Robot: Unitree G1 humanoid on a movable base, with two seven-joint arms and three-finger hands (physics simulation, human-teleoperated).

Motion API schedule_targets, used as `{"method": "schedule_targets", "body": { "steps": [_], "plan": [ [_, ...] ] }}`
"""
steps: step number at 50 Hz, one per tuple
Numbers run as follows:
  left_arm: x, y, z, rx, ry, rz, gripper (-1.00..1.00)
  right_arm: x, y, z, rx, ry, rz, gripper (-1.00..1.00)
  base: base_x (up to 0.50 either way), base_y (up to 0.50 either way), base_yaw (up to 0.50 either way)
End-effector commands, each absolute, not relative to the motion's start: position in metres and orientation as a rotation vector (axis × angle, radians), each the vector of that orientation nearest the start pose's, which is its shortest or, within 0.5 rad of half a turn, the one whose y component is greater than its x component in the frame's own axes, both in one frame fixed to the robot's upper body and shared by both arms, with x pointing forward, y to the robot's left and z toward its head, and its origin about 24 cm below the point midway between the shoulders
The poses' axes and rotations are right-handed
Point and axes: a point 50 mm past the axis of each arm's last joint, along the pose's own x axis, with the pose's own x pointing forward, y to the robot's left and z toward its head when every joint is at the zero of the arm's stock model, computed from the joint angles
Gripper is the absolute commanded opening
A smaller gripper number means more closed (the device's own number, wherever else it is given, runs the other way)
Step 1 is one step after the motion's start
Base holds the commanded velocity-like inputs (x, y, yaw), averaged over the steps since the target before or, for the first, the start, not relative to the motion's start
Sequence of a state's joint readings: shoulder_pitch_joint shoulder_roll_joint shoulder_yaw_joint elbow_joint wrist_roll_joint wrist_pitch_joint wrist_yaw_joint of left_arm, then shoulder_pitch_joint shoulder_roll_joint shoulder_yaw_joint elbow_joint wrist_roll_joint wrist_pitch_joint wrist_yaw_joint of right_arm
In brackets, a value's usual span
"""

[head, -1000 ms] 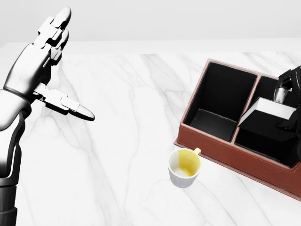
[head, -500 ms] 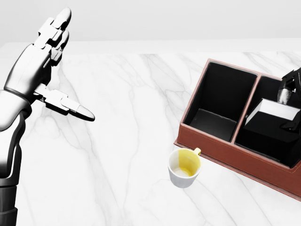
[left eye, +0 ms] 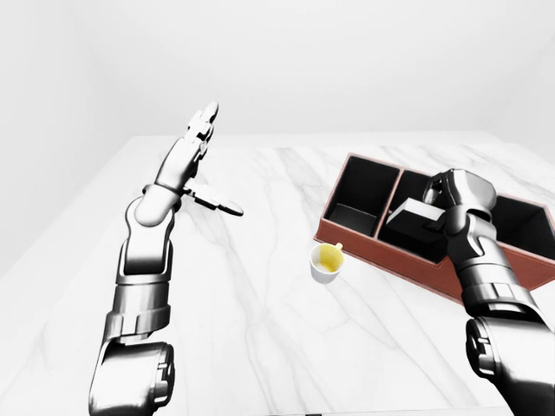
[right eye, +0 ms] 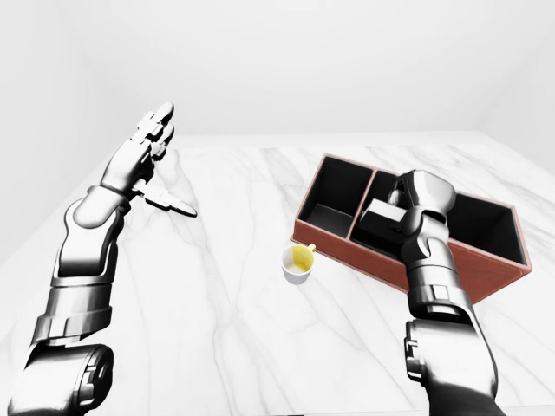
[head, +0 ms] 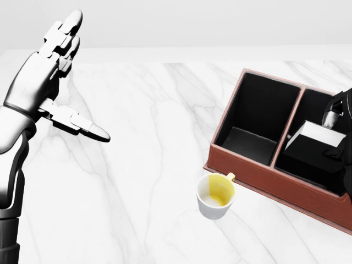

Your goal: Pick up the book and place it in the caddy.

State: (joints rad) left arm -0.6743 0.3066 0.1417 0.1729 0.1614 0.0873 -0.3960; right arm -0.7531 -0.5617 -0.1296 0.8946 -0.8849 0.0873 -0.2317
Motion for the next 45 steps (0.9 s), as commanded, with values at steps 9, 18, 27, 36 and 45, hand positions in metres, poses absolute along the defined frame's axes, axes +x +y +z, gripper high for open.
{"method": "schedule_targets", "body": {
  "steps": [9, 18, 27, 36, 45],
  "plan": [
    [0.350, 0.181, 0.207, 0.469, -0.344, -0.257, 1.00, 0.361, -0.319, 0.135, -1.295, 0.146, -0.569, -1.00, 0.00, 0.00, 0.00],
    [0.352, 0.182, 0.203, 0.461, -0.324, -0.252, 1.00, 0.362, -0.318, 0.123, -1.248, 0.186, -0.604, -1.00, 0.00, 0.00, 0.00],
    [0.353, 0.184, 0.201, 0.459, -0.316, -0.249, 1.00, 0.362, -0.320, 0.121, -1.227, 0.199, -0.637, -1.00, 0.00, 0.00, 0.00],
    [0.353, 0.184, 0.199, 0.456, -0.310, -0.248, 1.00, 0.361, -0.320, 0.115, -1.211, 0.213, -0.659, -1.00, 0.00, 0.00, 0.00],
    [0.353, 0.185, 0.200, 0.456, -0.311, -0.245, 1.00, 0.362, -0.316, 0.114, -1.207, 0.214, -0.656, -1.00, 0.00, 0.00, 0.00]
  ]
}}
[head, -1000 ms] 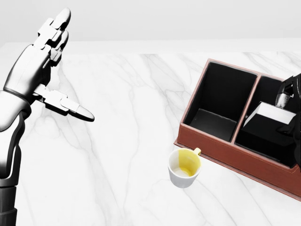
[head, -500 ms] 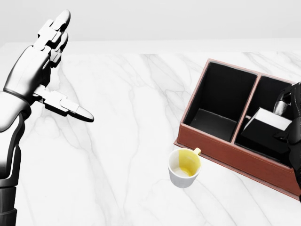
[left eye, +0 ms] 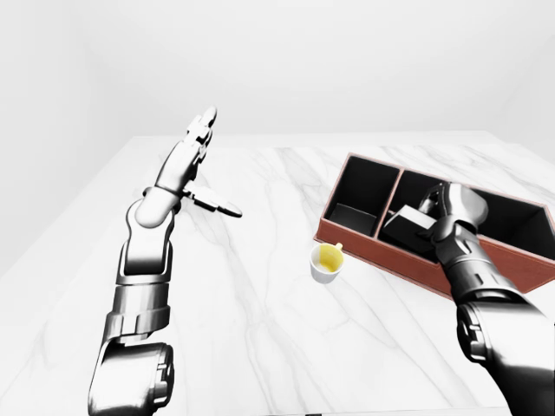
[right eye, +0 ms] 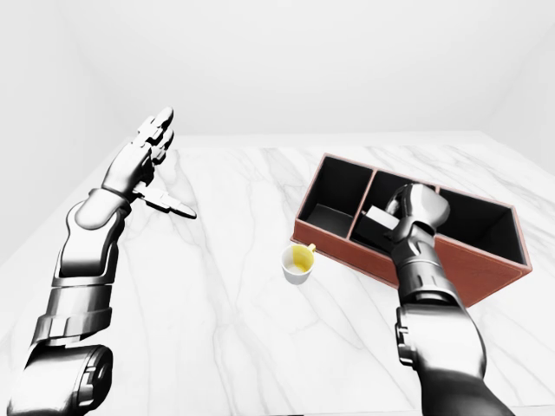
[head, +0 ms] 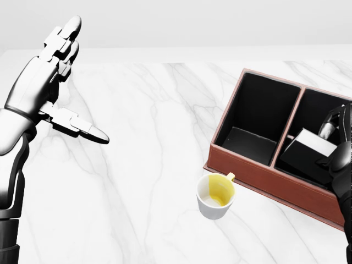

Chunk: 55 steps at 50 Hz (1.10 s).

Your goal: Pick up the book and place it in the caddy.

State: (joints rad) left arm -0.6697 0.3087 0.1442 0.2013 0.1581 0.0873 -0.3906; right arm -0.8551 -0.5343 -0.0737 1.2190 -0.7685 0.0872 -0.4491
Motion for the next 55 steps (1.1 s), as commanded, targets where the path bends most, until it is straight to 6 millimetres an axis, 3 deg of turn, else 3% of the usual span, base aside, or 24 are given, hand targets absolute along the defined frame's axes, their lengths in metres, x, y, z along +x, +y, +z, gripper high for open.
{"method": "schedule_targets", "body": {
  "steps": [1, 23, 25, 26, 28, 29, 30, 47, 55],
  "plan": [
    [0.353, 0.184, 0.199, 0.456, -0.310, -0.246, 1.00, 0.363, -0.316, 0.115, -1.207, 0.211, -0.659, -1.00, 0.00, 0.00, 0.00],
    [0.350, 0.188, 0.200, 0.454, -0.318, -0.241, 1.00, 0.365, -0.308, 0.108, -1.213, 0.235, -0.641, -1.00, 0.00, 0.00, 0.00],
    [0.349, 0.188, 0.199, 0.456, -0.319, -0.242, 1.00, 0.365, -0.309, 0.107, -1.213, 0.239, -0.640, -0.89, 0.00, 0.00, 0.00],
    [0.348, 0.188, 0.200, 0.456, -0.320, -0.241, 1.00, 0.364, -0.309, 0.106, -1.212, 0.241, -0.640, -0.66, 0.00, 0.00, 0.00],
    [0.348, 0.189, 0.200, 0.455, -0.321, -0.239, 1.00, 0.365, -0.309, 0.107, -1.213, 0.241, -0.640, 0.13, 0.00, 0.00, 0.00],
    [0.348, 0.189, 0.200, 0.455, -0.320, -0.239, 1.00, 0.365, -0.308, 0.107, -1.214, 0.239, -0.639, 0.25, 0.00, 0.00, 0.00],
    [0.348, 0.189, 0.199, 0.454, -0.319, -0.239, 1.00, 0.365, -0.308, 0.108, -1.215, 0.237, -0.639, 0.98, 0.00, 0.00, 0.00],
    [0.350, 0.190, 0.197, 0.449, -0.307, -0.235, 1.00, 0.368, -0.305, 0.113, -1.241, 0.197, -0.635, 1.00, 0.00, 0.00, 0.00],
    [0.353, 0.189, 0.198, 0.444, -0.302, -0.233, 1.00, 0.371, -0.295, 0.127, -1.296, 0.086, -0.595, 1.00, 0.00, 0.00, 0.00]
  ]
}}
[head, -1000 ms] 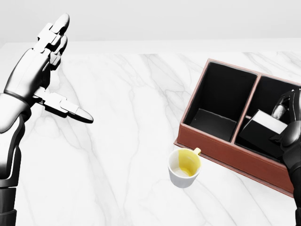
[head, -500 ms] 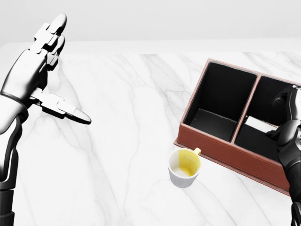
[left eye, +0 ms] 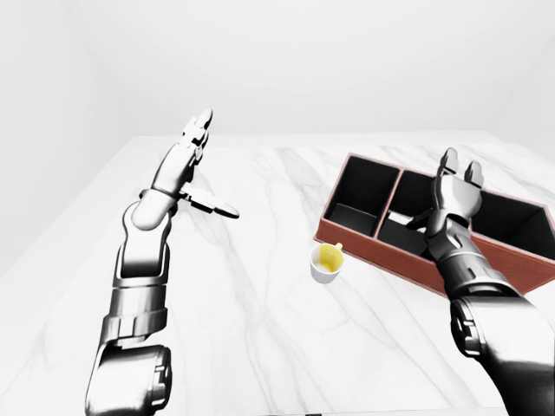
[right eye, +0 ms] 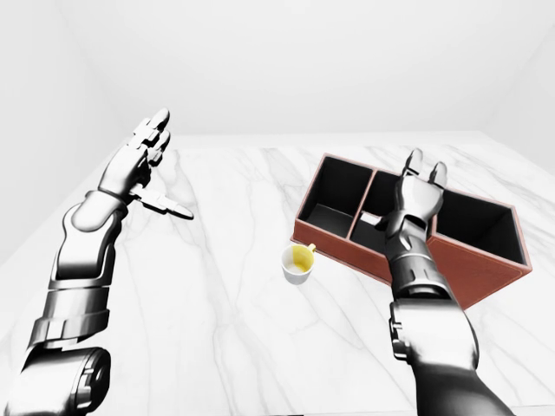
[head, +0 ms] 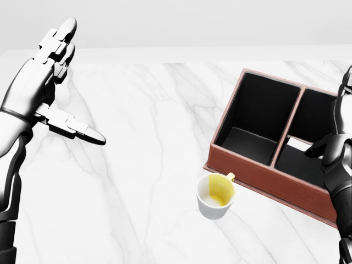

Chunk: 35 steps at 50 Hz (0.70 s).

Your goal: Pick up the book and place it in the caddy.

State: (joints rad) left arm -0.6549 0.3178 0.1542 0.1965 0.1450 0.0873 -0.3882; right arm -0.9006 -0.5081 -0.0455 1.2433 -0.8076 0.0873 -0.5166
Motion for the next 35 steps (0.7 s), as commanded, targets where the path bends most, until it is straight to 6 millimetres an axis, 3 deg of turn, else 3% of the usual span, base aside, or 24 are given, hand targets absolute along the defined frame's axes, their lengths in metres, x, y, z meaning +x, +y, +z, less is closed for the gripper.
{"method": "schedule_targets", "body": {
  "steps": [1, 10, 14, 19, 35],
  "plan": [
    [0.353, 0.188, 0.198, 0.445, -0.303, -0.235, 1.00, 0.371, -0.290, 0.132, -1.315, 0.051, -0.561, 1.00, 0.00, 0.00, 0.00],
    [0.351, 0.188, 0.199, 0.449, -0.313, -0.237, 1.00, 0.354, -0.262, 0.158, -1.515, -0.063, -0.385, 1.00, 0.00, 0.00, 0.00],
    [0.351, 0.188, 0.202, 0.451, -0.322, -0.236, 1.00, 0.341, -0.255, 0.165, -1.593, -0.057, -0.354, 1.00, 0.00, 0.00, 0.00],
    [0.349, 0.187, 0.204, 0.453, -0.334, -0.238, 1.00, 0.316, -0.242, 0.188, -1.660, -0.068, -0.349, 1.00, 0.00, 0.00, 0.00],
    [0.334, 0.183, 0.212, 0.473, -0.405, -0.253, 1.00, 0.253, -0.224, 0.245, -1.584, -0.181, -0.419, 1.00, 0.00, 0.00, 0.00]
  ]
}}
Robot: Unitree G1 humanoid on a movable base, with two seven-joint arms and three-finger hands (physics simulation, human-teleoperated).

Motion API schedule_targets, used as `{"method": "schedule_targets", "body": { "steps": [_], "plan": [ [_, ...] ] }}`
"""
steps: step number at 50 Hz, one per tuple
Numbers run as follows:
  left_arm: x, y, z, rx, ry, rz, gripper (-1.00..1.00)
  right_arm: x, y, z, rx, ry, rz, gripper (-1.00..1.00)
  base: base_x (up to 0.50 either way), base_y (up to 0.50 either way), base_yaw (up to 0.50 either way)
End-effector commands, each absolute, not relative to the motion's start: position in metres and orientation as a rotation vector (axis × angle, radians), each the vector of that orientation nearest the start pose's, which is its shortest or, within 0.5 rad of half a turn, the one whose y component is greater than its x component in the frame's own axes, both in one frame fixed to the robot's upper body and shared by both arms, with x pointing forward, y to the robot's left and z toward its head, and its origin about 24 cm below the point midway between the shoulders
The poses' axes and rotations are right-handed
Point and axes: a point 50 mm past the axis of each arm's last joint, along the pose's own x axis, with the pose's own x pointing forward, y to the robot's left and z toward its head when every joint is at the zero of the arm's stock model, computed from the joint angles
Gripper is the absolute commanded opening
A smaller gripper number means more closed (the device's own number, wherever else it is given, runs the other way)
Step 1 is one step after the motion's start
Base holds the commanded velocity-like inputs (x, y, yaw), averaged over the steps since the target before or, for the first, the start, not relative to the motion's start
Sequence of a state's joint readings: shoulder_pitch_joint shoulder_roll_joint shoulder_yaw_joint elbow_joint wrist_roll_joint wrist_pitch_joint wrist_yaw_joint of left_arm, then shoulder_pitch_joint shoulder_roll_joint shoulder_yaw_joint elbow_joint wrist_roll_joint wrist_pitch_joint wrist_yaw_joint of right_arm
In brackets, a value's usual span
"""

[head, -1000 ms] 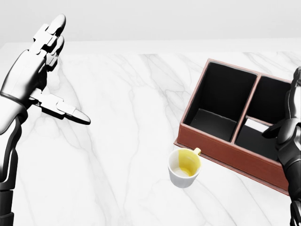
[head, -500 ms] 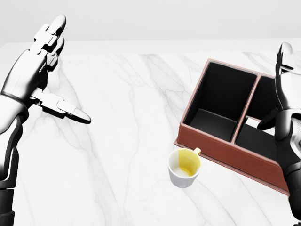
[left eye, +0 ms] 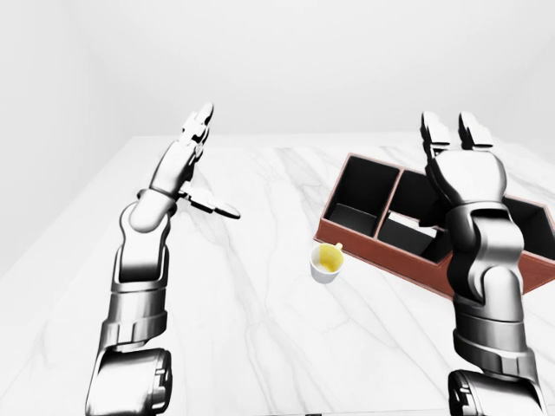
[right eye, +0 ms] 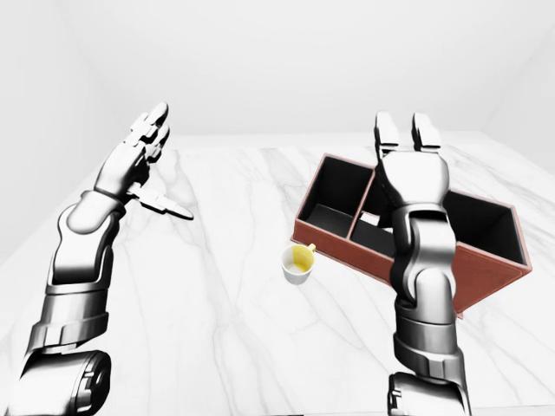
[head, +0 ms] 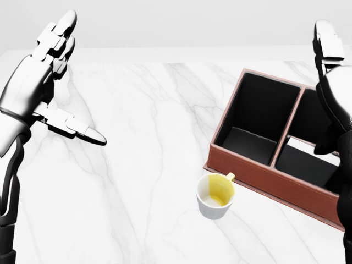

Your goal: Pick up the book and place it in the caddy.

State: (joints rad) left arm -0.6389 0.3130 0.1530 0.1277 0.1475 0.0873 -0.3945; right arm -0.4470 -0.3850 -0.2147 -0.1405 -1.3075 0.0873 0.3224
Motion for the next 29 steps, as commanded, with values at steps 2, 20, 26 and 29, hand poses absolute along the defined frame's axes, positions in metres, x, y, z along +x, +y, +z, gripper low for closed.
{"method": "schedule_targets", "body": {
  "steps": [2, 20, 26, 29],
  "plan": [
    [0.331, 0.183, 0.213, 0.476, -0.417, -0.255, 1.00, 0.245, -0.222, 0.250, -1.580, -0.191, -0.416, 1.00, 0.00, 0.00, 0.00],
    [0.233, 0.166, 0.252, 0.560, -0.790, -0.285, 1.00, 0.144, -0.216, 0.292, -1.427, -0.582, -0.542, 1.00, 0.00, 0.00, 0.00],
    [0.195, 0.169, 0.266, 0.591, -0.922, -0.262, 1.00, 0.116, -0.247, 0.302, -1.301, -0.596, -0.778, 1.00, 0.00, 0.00, 0.00],
    [0.171, 0.165, 0.273, 0.618, -1.006, -0.262, 1.00, 0.100, -0.258, 0.309, -1.272, -0.614, -0.909, 1.00, 0.00, 0.00, 0.00]
  ]
}}
